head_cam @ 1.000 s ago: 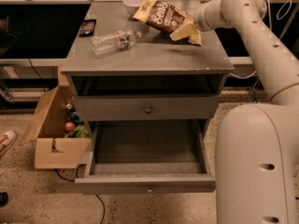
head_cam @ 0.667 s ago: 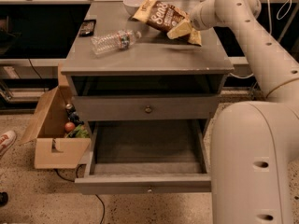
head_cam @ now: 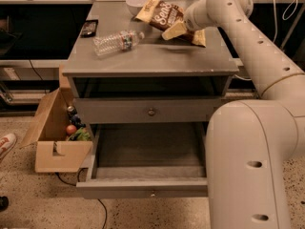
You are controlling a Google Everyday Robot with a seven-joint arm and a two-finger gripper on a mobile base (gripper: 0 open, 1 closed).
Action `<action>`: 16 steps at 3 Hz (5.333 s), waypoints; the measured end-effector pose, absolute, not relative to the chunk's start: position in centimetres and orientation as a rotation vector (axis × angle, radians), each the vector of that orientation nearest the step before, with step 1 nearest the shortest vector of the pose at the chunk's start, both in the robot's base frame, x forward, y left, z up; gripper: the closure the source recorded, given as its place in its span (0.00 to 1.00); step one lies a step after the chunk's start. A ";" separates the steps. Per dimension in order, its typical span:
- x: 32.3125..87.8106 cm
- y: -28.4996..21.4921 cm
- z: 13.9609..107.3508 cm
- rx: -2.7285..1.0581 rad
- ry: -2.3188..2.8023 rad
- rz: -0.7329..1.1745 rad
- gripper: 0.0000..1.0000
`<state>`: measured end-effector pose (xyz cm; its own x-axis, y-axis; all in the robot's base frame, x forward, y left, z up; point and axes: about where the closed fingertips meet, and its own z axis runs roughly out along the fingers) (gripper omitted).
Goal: Place brown chip bag into middle drawer
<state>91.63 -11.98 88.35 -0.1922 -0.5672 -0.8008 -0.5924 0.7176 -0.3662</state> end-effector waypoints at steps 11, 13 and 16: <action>69.2 -14.6 100.4 -1.120 1.441 0.347 1.00; 58.7 -15.0 97.0 -1.314 1.506 0.203 1.00; 57.2 -13.1 92.1 -1.402 1.568 0.238 1.00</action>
Offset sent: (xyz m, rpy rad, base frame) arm 0.0014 0.0270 0.0016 -0.0024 0.0099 0.0185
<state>57.24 -13.10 92.11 0.1472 -0.6490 -0.7464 -0.8416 0.3144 -0.4393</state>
